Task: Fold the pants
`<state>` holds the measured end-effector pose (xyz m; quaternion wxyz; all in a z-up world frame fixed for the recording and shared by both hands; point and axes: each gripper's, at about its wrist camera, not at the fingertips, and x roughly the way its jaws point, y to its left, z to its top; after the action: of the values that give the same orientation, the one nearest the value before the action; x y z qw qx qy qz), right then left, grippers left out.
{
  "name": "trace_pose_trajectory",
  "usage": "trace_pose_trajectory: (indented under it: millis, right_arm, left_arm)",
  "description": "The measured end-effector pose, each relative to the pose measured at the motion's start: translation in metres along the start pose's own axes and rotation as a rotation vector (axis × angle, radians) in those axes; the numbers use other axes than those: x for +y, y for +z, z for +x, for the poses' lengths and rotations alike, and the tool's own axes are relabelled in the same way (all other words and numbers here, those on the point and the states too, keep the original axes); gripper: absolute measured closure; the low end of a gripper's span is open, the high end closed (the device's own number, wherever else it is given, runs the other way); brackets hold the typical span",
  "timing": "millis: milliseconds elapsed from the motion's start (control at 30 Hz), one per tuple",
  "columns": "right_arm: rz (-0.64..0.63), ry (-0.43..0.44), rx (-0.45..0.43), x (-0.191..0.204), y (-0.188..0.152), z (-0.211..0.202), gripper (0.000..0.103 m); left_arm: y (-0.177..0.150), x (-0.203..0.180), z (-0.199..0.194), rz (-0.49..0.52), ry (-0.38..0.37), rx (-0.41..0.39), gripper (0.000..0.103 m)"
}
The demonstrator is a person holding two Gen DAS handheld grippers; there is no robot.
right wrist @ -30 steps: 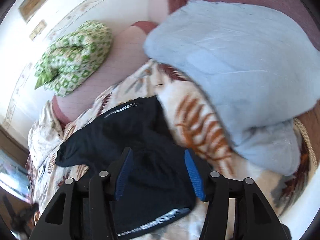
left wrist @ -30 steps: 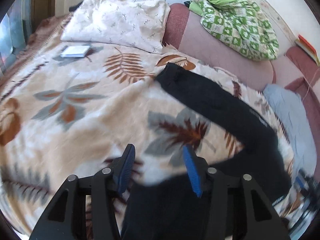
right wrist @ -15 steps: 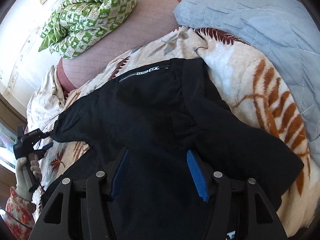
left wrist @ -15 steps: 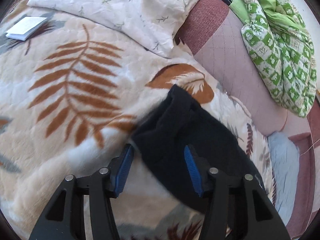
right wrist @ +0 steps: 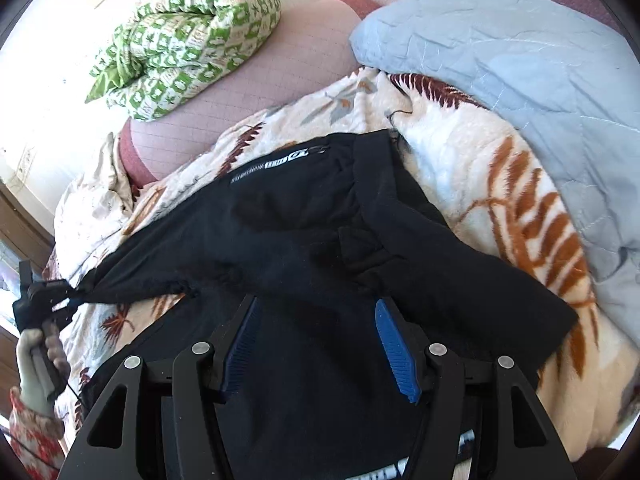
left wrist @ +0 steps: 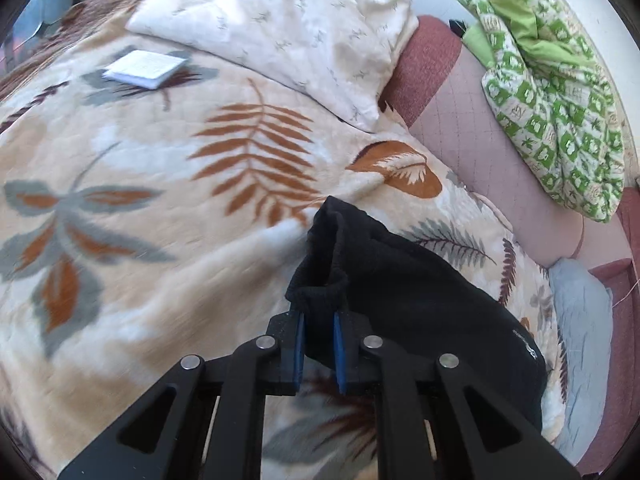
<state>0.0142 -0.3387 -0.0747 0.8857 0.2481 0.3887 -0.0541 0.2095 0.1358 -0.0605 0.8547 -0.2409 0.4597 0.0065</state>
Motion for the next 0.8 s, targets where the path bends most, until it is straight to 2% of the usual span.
trace_pose_trajectory:
  millis: [200,267,333,367,467,600,700,767,800]
  right_arm:
    - [-0.025,0.025,0.019,0.005,-0.018,-0.018,0.037]
    - [-0.025,0.029,0.030,0.004,-0.023,-0.019,0.037]
    - [-0.019,0.030,0.038,0.001,-0.026,-0.020,0.037]
    - [-0.010,0.032,0.041,-0.001,-0.026,-0.020,0.037]
    - [0.007,0.028,0.045,-0.006,-0.023,-0.019,0.037]
    - [-0.020,0.010,0.045,-0.002,-0.010,-0.010,0.036]
    - [-0.082,-0.017,0.040,0.010,0.017,0.010,0.034]
    - [-0.144,-0.063,0.042,0.020,0.042,0.035,0.032]
    - [-0.164,-0.081,0.048,0.022,0.052,0.046,0.032]
  left_arm:
    - [-0.026,0.058,-0.021,-0.091,-0.007,0.029,0.091]
    - [-0.036,0.077,-0.020,-0.122,-0.042,0.065,0.080]
    - [-0.041,0.091,-0.024,-0.148,-0.094,0.068,0.079]
    - [-0.042,0.094,-0.029,-0.147,-0.094,0.062,0.078]
    - [-0.036,0.098,-0.045,-0.111,-0.032,0.031,0.076]
    - [-0.031,0.087,-0.064,-0.030,-0.003,-0.012,0.071]
    - [-0.036,0.063,-0.064,0.049,-0.017,0.001,0.070]
    - [-0.051,0.046,-0.062,0.112,-0.029,0.018,0.068]
    - [-0.060,0.038,-0.061,0.158,-0.012,0.026,0.067]
